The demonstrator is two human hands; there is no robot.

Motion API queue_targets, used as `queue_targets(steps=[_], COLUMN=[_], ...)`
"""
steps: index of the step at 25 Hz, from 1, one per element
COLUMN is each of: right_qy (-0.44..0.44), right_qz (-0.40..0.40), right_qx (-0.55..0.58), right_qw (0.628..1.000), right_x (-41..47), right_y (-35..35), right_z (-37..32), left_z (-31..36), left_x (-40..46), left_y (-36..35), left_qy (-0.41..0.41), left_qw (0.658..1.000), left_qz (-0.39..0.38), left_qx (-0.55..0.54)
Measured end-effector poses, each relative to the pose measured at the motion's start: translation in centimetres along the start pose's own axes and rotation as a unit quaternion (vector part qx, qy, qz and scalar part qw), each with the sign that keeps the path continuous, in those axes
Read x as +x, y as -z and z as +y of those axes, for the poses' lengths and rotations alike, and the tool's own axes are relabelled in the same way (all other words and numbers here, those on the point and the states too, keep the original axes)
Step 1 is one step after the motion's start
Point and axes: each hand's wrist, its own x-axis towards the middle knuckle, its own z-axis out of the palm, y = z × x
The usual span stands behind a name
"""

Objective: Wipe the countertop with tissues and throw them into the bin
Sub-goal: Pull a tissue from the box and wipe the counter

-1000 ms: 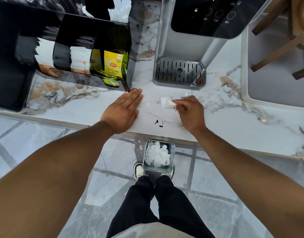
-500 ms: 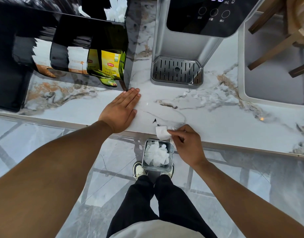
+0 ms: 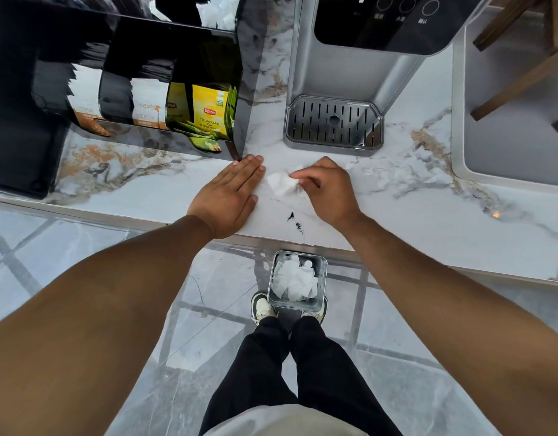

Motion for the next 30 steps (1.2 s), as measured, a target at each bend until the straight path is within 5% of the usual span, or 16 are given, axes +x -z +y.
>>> queue_targets(steps=[5, 16, 22, 30], right_qy=[0.067, 0.048, -0.002, -0.024], right_qz=[-0.069, -0.167, 0.028, 0.054], right_qx=[-0.006, -0.015, 0.021, -0.038], right_qw=[0.995, 0.985, 0.999, 0.998], right_x=[-1.8, -11.2, -4.9, 1.7], right_y=[-1.3, 1.3, 2.5, -3.0], right_z=[0.7, 2.6, 0.5, -1.0], left_z=[-0.2, 0.0, 0.3, -0.1], left_x=[0.0, -0.2, -0.3, -0.1], left_y=[-0.2, -0.3, 0.3, 0.0], left_qy=[-0.002, -0.003, -0.002, -0.001], left_qw=[1.000, 1.000, 1.000, 1.000], left_qz=[0.006, 0.011, 0.008, 0.012], left_qx=[0.007, 0.006, -0.009, -0.007])
